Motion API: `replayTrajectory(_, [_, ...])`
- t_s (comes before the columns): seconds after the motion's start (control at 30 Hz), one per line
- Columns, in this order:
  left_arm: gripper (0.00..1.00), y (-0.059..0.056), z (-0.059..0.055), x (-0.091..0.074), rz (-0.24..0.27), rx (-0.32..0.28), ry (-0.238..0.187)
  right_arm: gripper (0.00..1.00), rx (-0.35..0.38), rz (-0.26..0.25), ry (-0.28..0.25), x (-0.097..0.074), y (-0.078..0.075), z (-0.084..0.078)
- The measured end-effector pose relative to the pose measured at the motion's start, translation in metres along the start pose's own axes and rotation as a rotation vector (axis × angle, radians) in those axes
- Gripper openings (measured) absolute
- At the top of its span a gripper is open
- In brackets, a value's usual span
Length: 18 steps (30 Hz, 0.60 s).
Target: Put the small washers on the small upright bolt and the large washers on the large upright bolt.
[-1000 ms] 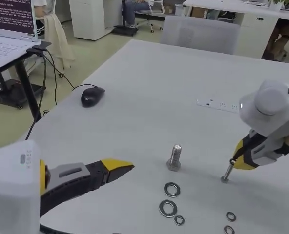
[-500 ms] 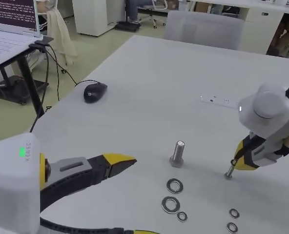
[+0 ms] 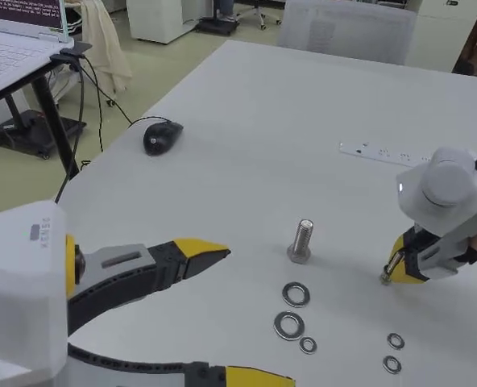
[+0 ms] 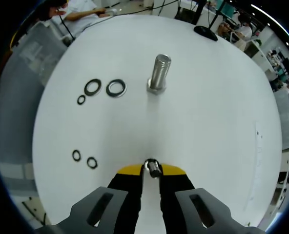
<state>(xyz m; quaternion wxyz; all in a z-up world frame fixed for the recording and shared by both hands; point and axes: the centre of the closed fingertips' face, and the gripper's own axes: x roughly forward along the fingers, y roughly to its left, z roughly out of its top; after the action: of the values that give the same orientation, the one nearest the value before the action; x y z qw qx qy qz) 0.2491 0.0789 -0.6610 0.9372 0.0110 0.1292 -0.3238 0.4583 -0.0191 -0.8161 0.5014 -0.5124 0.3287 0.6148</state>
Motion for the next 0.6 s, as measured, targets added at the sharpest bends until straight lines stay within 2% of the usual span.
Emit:
replayTrajectory(0.3, [0.67, 0.002, 0.001, 0.001, 0.001, 0.004, 0.002, 0.14, 0.003, -0.001, -0.019, 0.006, 0.001, -0.002])
replayTrajectory(0.6, [0.67, 0.002, 0.002, 0.000, 0.002, 0.013, 0.004, 0.16, 0.025, -0.023, -0.036, -0.004, 0.002, -0.004])
